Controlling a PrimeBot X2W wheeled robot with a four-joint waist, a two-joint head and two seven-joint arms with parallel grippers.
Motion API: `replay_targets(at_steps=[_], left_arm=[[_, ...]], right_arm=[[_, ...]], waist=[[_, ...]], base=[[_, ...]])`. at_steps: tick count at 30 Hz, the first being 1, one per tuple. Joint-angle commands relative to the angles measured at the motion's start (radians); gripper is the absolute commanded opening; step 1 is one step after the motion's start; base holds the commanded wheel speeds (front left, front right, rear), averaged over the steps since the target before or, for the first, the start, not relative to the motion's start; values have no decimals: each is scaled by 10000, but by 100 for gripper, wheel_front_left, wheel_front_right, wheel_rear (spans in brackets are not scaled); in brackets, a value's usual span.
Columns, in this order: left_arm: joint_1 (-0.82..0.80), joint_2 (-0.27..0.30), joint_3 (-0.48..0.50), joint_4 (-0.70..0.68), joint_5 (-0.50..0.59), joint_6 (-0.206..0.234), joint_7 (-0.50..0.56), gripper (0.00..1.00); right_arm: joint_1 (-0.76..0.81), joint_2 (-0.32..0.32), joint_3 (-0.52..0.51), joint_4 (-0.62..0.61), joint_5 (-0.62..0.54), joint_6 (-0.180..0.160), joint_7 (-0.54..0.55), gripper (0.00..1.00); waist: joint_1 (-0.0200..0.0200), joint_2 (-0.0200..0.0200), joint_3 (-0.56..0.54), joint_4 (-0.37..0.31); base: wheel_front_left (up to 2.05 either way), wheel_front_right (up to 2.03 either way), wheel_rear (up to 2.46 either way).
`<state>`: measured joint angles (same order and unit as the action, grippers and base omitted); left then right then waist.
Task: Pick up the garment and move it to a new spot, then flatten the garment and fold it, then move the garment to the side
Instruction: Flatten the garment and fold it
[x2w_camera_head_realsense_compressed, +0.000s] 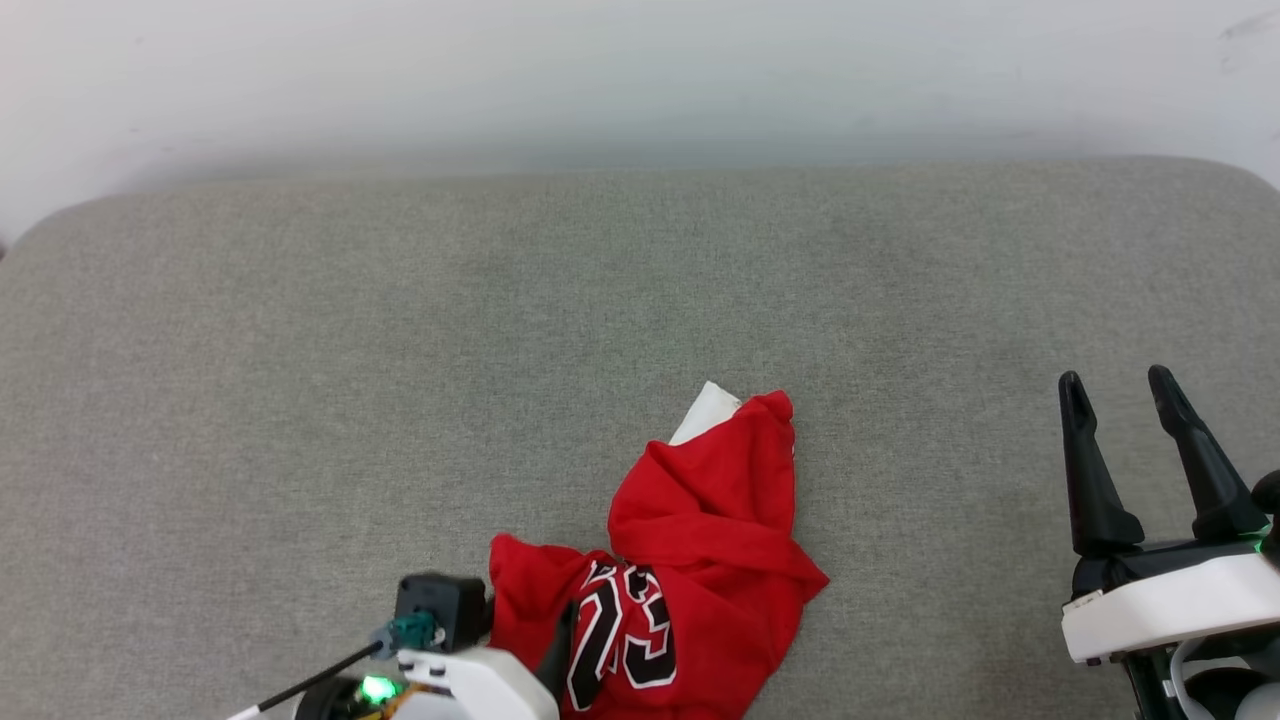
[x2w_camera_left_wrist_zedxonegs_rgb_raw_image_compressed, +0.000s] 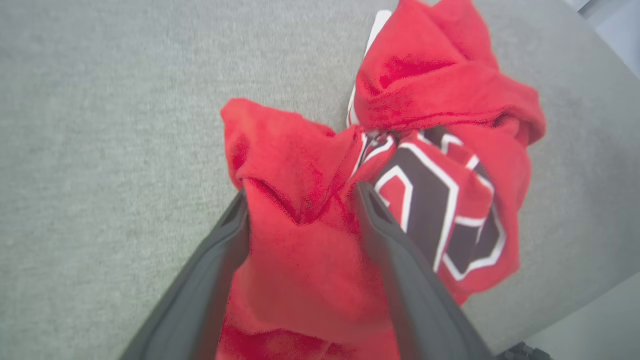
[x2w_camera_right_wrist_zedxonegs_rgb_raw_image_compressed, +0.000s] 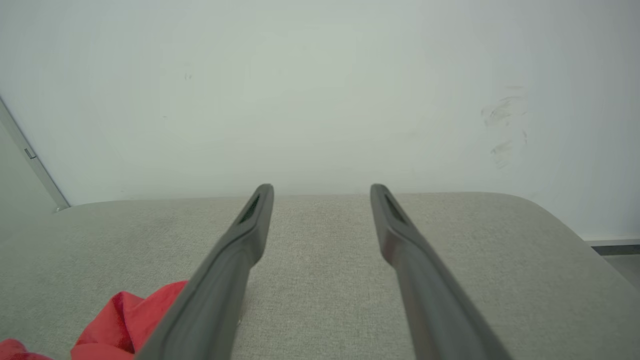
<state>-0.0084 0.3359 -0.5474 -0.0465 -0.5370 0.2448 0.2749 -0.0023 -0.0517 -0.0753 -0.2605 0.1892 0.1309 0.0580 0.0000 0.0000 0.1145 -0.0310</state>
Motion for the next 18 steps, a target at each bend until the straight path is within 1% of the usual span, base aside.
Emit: replay_targets(at_steps=[1, 3, 6, 9, 11, 12, 15, 18], left_arm=[[-241, -76, 104, -100, 192, 53, -411, 100], [-580, -150, 307, -210, 426, 177, -982, 100], [-1033, -223, 481, -192, 695, 255, -1534, 100], [-1616, -324, 529, -23, 737, 110, -1652, 100], [-2061, -340, 477, 164, 657, -113, -1486, 100], [-2061, -340, 477, 164, 657, -113, -1486, 100], [-2775, -255, 241, 608, 406, -719, -816, 100], [-3518, -111, -56, 1113, 120, -1385, 153, 100]], right_arm=[[86, 15, 6, -42, -38, -3, 1, 100], [145, 15, -20, -57, -8, -3, 5, 100], [153, 15, -31, -55, 52, -3, 4, 100], [121, 15, -42, -69, 114, -3, 0, 100], [69, 15, -49, -73, 113, -3, -5, 100], [69, 15, -49, -73, 113, -3, -5, 100], [-53, 15, -33, -82, 125, -5, -16, 100], [-205, 15, 14, -75, 174, -3, -68, 100]], waist=[[0, 0, -95, -30], [0, 0, -153, -45], [0, 0, -196, -92], [0, 0, -160, -142], [0, 0, -86, -188], [0, 0, -86, -188], [0, 0, 117, -292], [0, 0, 408, -440]], base=[[0, 0, 0], [0, 0, 0], [0, 0, 0], [0, 0, 0], [0, 0, 0], [0, 0, 0], [0, 0, 0], [0, 0, 0]])
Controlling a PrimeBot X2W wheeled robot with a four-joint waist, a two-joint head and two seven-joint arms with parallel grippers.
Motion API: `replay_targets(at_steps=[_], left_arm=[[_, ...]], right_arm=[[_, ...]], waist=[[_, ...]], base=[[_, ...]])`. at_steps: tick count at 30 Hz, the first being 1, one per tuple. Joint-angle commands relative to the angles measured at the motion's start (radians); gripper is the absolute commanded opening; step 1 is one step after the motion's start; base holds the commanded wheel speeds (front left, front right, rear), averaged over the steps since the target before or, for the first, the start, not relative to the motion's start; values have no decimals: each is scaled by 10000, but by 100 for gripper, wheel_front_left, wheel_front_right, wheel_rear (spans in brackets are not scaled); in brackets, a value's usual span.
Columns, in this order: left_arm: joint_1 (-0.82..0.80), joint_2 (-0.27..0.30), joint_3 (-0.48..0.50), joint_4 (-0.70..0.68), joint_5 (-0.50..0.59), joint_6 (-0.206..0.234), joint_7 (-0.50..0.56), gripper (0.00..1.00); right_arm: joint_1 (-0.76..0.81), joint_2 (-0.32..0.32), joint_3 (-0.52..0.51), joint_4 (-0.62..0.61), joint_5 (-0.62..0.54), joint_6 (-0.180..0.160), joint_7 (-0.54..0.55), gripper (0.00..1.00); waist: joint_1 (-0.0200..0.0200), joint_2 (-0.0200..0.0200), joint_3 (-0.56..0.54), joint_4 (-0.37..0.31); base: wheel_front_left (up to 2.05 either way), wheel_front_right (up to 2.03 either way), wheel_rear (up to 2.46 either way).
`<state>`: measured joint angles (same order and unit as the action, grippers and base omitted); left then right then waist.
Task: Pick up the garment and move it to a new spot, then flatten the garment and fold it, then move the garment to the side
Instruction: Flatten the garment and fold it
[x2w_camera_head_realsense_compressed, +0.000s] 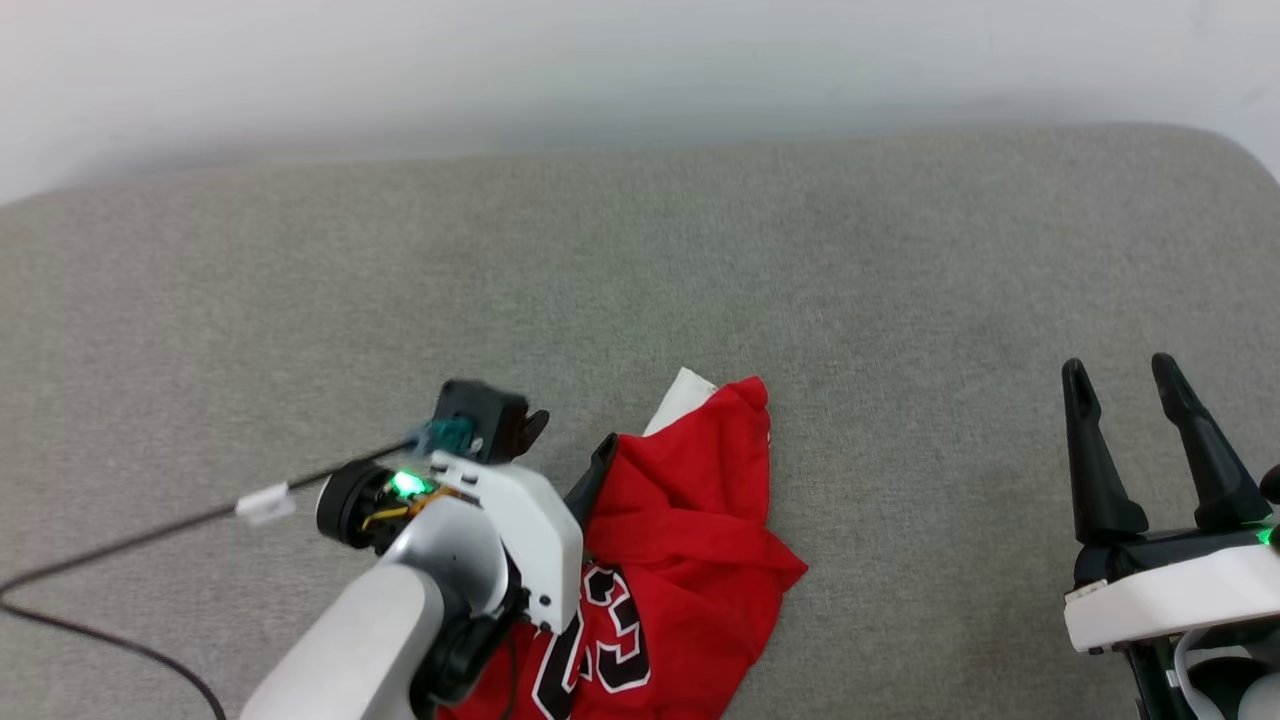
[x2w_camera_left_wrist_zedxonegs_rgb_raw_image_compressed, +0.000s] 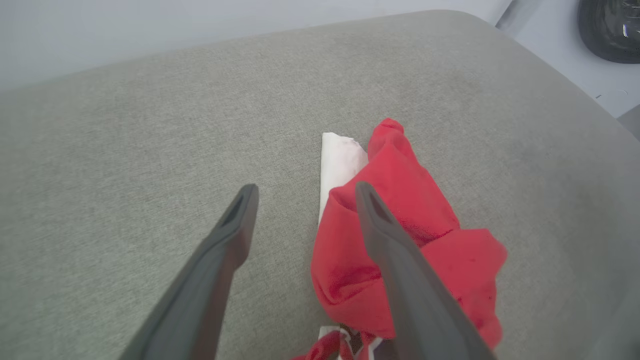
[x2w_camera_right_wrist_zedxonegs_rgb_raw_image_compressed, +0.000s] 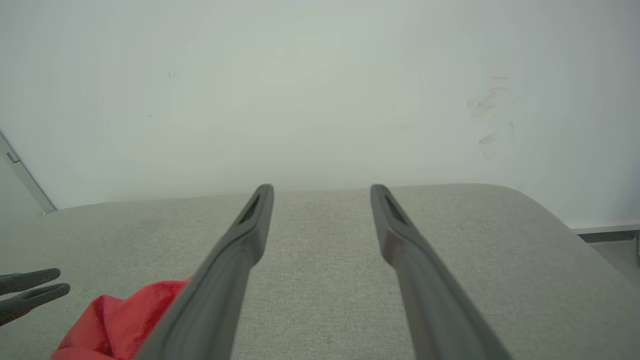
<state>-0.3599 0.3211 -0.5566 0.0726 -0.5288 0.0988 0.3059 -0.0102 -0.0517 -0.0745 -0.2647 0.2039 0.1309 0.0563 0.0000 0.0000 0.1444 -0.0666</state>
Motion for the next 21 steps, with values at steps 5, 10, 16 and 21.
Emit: replay_targets(at_steps=[5, 10, 16, 21], left_arm=[[-943, 169, -398, 838, -387, -730, 1411, 100], [-1387, 269, -838, 1632, -707, -1299, 2675, 100], [-1282, 225, -1522, 2351, -984, -1805, 3746, 39], [-1706, 212, -1345, 2225, -532, -1682, 2662, 0]], right_arm=[[-312, 15, 39, 77, 153, -3, -160, 100], [-513, 15, 88, 250, 195, -3, -352, 100], [-730, 15, 124, 390, 137, -3, -570, 100], [-773, 15, 41, 511, 145, -3, -651, 100]], waist=[[0, 0, 695, -320], [0, 0, 1085, -525], [0, 0, 1232, -635], [0, 0, 1189, -563]], base=[[0, 0, 0], [0, 0, 0], [0, 0, 0], [0, 0, 0]])
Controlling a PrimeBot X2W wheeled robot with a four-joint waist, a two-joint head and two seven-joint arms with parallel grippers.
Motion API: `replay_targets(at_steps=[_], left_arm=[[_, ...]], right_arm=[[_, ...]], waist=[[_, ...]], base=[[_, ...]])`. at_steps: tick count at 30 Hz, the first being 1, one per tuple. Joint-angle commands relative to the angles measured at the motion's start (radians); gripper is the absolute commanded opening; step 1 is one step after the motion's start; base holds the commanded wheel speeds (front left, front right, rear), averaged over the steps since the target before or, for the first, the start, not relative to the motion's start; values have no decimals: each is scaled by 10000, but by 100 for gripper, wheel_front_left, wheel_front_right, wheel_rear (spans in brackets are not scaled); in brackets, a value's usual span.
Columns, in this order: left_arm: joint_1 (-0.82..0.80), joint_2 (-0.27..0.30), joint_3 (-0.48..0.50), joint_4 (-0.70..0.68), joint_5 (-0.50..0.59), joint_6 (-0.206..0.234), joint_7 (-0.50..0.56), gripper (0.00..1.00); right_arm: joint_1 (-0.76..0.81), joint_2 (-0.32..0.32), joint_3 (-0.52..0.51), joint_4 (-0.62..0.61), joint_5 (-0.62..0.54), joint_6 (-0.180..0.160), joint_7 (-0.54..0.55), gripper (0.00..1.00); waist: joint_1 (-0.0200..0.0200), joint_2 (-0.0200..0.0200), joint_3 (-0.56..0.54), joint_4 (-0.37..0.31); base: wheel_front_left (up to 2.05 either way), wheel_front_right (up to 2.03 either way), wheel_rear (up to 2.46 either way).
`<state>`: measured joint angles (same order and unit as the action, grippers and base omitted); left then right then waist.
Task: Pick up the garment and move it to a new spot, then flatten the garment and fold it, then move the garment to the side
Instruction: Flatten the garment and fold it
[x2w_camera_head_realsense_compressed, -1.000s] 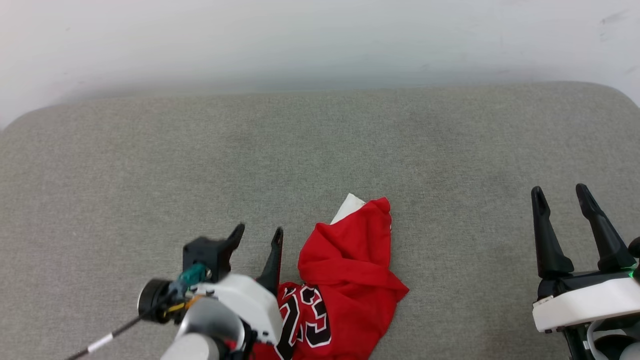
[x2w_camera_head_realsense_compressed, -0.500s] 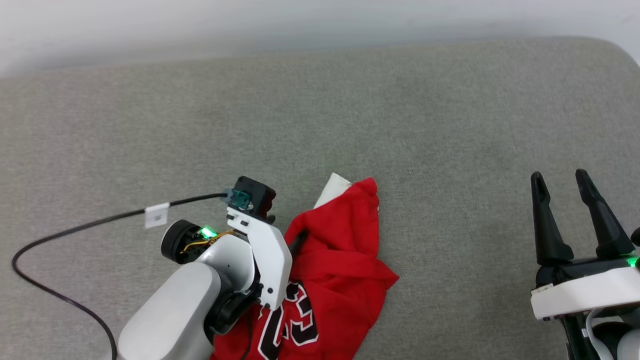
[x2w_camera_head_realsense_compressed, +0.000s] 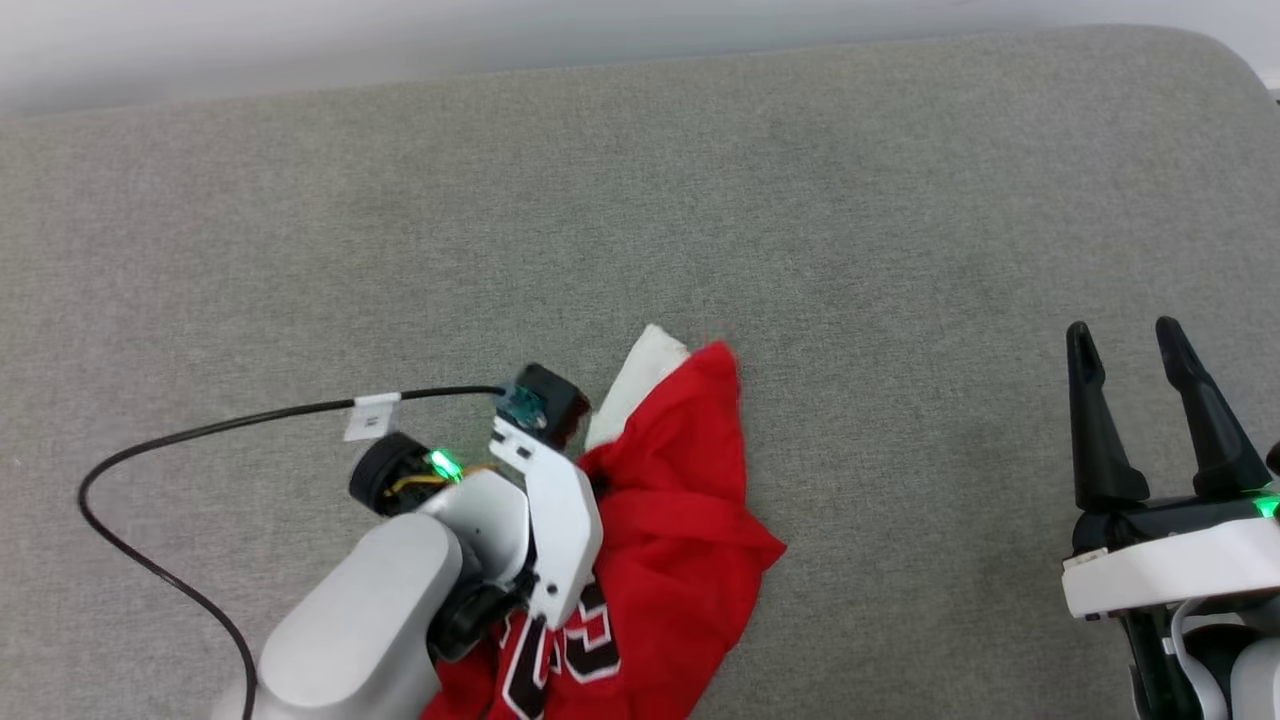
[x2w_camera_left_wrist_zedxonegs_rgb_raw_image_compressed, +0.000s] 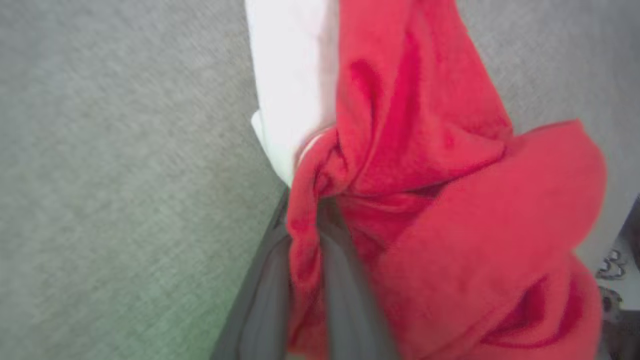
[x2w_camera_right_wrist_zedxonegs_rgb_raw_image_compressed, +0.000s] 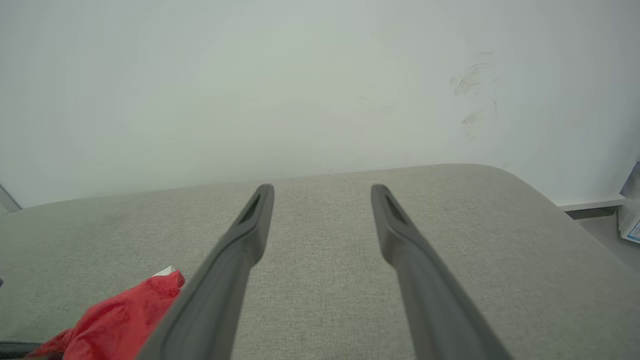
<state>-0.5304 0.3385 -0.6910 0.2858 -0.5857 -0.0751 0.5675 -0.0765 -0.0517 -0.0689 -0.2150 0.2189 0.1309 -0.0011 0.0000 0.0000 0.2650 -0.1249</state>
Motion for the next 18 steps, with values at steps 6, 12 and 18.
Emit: replay_targets(at_steps=[6, 12, 18], left_arm=[[-329, 322, 471, -528, 1053, 986, -1631, 0], [964, 794, 825, -1774, 1199, 2276, -1599, 0], [2872, 580, 1011, -2436, 385, 2967, -1688, 39]], right_arm=[[-58, 14, -117, 75, -41, -5, -37, 100], [130, 14, -148, 15, -22, -5, -16, 100], [171, 16, -165, -33, 5, -3, 40, 100]], waist=[[0, 0, -188, 287], [0, 0, -300, 508], [0, 0, -304, 671]], base=[[0, 0, 0], [0, 0, 0], [0, 0, 0]])
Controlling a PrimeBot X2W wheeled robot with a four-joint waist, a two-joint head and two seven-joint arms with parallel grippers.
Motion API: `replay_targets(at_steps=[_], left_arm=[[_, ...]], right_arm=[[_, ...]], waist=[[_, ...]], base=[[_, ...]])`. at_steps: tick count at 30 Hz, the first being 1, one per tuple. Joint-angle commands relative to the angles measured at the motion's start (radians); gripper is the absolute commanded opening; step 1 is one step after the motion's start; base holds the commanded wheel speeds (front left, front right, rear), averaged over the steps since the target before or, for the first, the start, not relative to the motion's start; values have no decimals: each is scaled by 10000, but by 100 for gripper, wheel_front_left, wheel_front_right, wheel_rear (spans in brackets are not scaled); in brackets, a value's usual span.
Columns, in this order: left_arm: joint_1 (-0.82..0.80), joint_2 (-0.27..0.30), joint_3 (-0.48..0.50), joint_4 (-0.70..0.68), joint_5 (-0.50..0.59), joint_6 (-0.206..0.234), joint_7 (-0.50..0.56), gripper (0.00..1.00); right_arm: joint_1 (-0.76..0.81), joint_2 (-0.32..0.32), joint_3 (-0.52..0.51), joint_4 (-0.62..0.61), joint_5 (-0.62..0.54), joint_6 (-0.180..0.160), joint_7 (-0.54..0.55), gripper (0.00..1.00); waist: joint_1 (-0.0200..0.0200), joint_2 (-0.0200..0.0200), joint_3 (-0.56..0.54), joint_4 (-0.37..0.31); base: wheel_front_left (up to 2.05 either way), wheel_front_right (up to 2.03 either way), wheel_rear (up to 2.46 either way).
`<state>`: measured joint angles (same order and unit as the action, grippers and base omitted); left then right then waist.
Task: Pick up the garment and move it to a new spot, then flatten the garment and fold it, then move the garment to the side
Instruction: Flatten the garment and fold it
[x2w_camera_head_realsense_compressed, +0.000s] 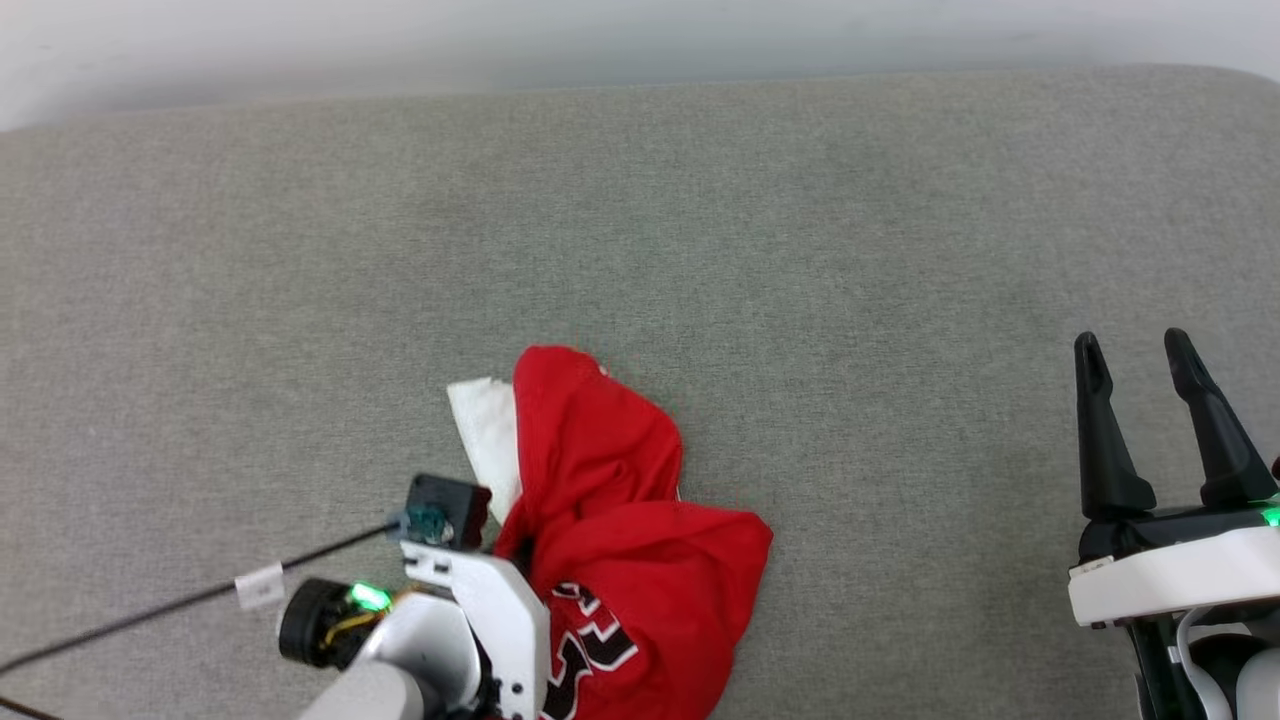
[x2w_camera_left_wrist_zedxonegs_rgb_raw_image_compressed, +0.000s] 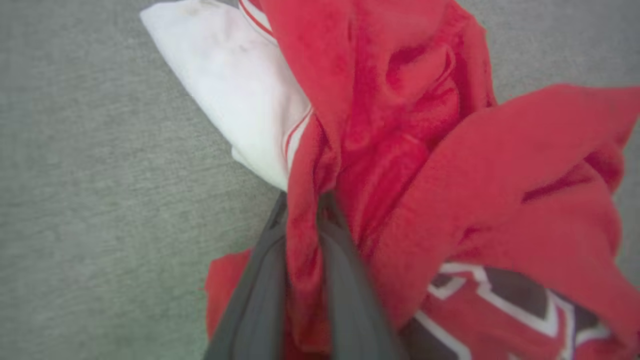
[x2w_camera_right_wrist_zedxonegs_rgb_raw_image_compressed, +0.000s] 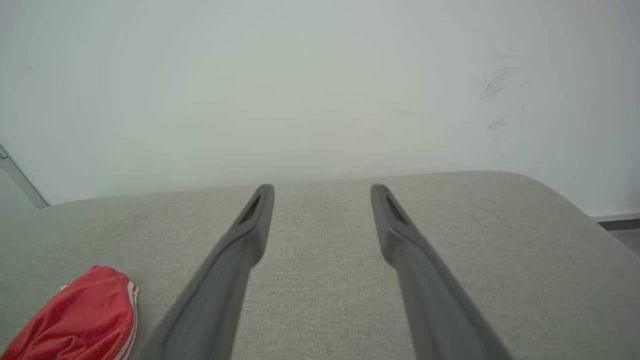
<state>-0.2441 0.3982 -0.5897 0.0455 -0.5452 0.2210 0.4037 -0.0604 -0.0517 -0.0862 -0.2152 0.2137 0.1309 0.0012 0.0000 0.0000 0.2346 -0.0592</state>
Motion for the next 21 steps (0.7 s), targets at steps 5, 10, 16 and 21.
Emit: replay_targets(at_steps=[5, 10, 16, 21], left_arm=[[406, -473, 191, -129, 8, 312, -1120, 100], [256, -596, 585, -420, 93, 341, -2320, 100], [-396, 254, 1172, -521, 9, 241, -1918, 100], [-996, 897, 1120, 63, -378, -373, -662, 100]], right_arm=[[-3, 14, 68, -116, -102, -3, 124, 100], [36, 14, 117, -194, -164, -5, 220, 100], [112, 14, 134, -317, -218, -5, 273, 100], [-103, 14, 114, -432, -260, -3, 188, 100]], waist=[[0, 0, -125, 144], [0, 0, -344, 144], [0, 0, -583, -80], [0, 0, -364, -369]], base=[[0, 0, 0], [0, 0, 0], [0, 0, 0], [0, 0, 0]])
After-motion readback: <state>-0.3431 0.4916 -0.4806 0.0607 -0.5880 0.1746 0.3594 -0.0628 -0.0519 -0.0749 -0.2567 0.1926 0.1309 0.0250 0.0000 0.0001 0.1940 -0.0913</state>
